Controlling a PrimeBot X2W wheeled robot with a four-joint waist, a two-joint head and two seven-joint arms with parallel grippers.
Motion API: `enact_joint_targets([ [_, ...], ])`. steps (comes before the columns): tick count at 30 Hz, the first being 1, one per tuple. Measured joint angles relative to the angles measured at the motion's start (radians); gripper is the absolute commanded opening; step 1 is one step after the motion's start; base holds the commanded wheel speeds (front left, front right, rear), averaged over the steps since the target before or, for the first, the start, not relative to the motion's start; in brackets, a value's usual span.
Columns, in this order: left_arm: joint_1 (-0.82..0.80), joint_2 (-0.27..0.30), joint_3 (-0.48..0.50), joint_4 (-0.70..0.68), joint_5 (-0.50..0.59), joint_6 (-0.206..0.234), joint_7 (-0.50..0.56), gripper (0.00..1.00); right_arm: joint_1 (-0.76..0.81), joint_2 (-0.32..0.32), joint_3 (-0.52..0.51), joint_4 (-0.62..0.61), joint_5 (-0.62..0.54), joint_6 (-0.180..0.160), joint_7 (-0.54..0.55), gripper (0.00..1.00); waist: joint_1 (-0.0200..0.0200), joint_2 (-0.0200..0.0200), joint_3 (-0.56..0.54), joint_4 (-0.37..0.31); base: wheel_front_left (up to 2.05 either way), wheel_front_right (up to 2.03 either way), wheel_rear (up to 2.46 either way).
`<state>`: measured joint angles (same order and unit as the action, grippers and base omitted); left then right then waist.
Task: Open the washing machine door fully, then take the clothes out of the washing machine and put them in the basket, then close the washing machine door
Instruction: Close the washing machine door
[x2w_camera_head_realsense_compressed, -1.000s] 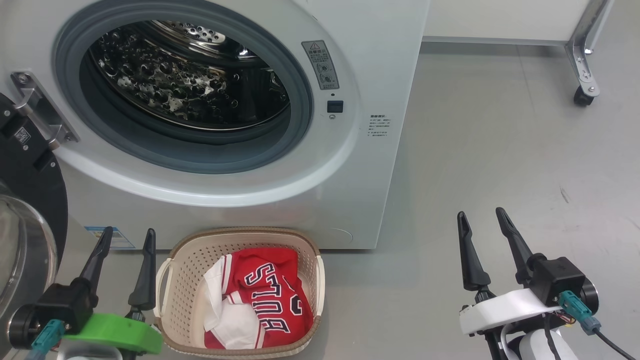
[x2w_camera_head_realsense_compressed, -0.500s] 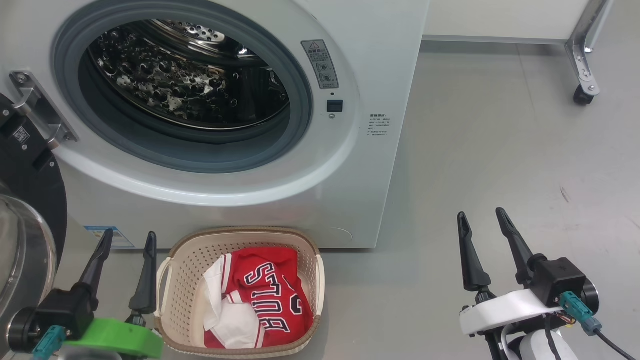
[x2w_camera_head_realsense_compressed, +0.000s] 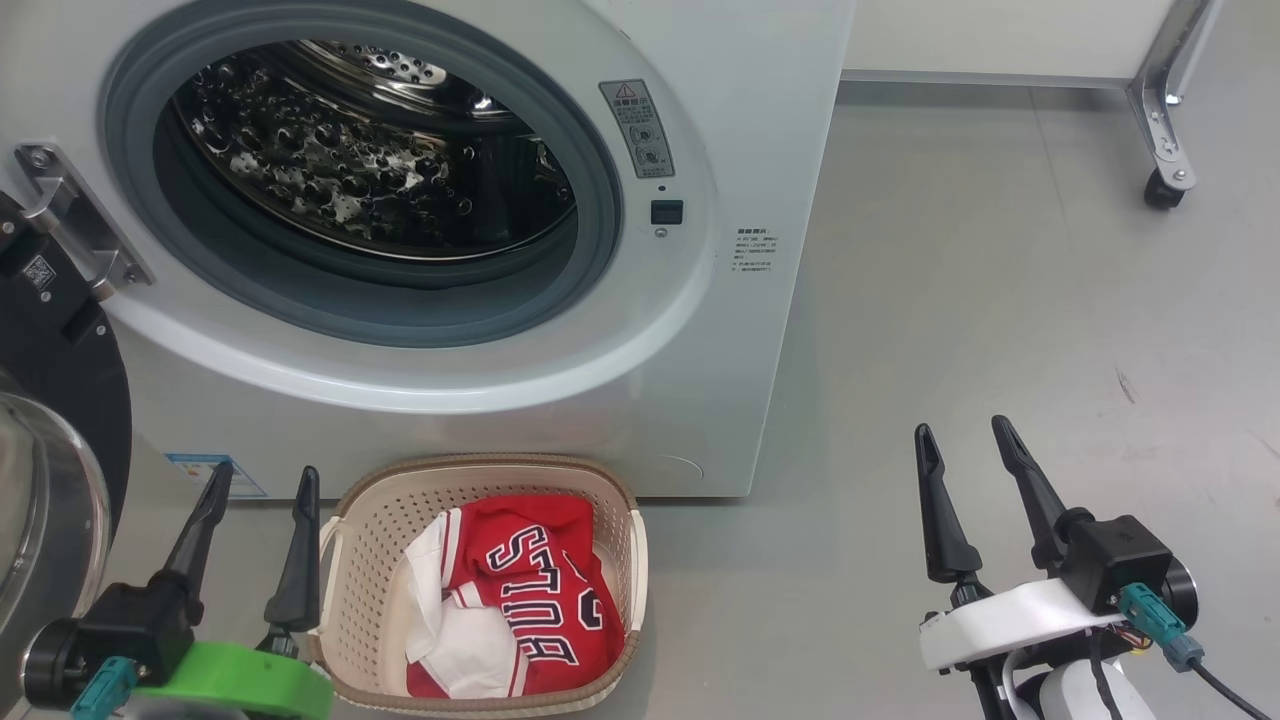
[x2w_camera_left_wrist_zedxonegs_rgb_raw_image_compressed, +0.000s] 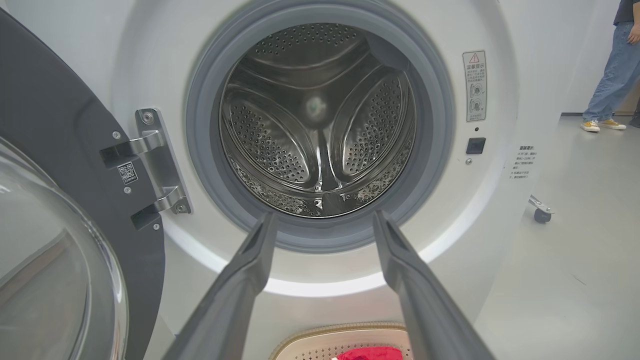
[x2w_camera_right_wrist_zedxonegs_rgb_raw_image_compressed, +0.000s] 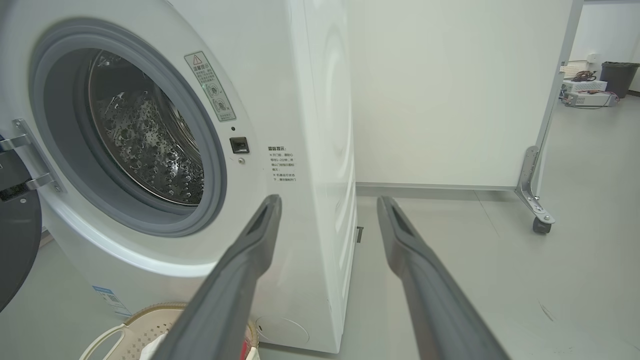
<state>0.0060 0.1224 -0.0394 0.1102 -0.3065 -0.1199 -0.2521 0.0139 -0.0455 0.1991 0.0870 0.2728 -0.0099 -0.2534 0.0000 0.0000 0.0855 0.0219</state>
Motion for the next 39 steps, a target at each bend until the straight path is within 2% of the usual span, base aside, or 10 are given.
enact_joint_targets([
  [20,0.005,-0.015,-0.003,0.005,0.002,-0.001,0.0,1.0,0.0,0.0,0.0,0.001,0.0,0.008,0.0,1.0,0.0,0.0,0.002,0.003,-0.11,0.11,0.0],
  [39,0.005,-0.016,-0.015,0.004,0.002,-0.004,0.0,1.0,0.0,0.0,0.001,0.004,0.0,0.009,0.0,1.0,0.0,0.0,0.006,0.011,-0.79,0.79,0.0],
])
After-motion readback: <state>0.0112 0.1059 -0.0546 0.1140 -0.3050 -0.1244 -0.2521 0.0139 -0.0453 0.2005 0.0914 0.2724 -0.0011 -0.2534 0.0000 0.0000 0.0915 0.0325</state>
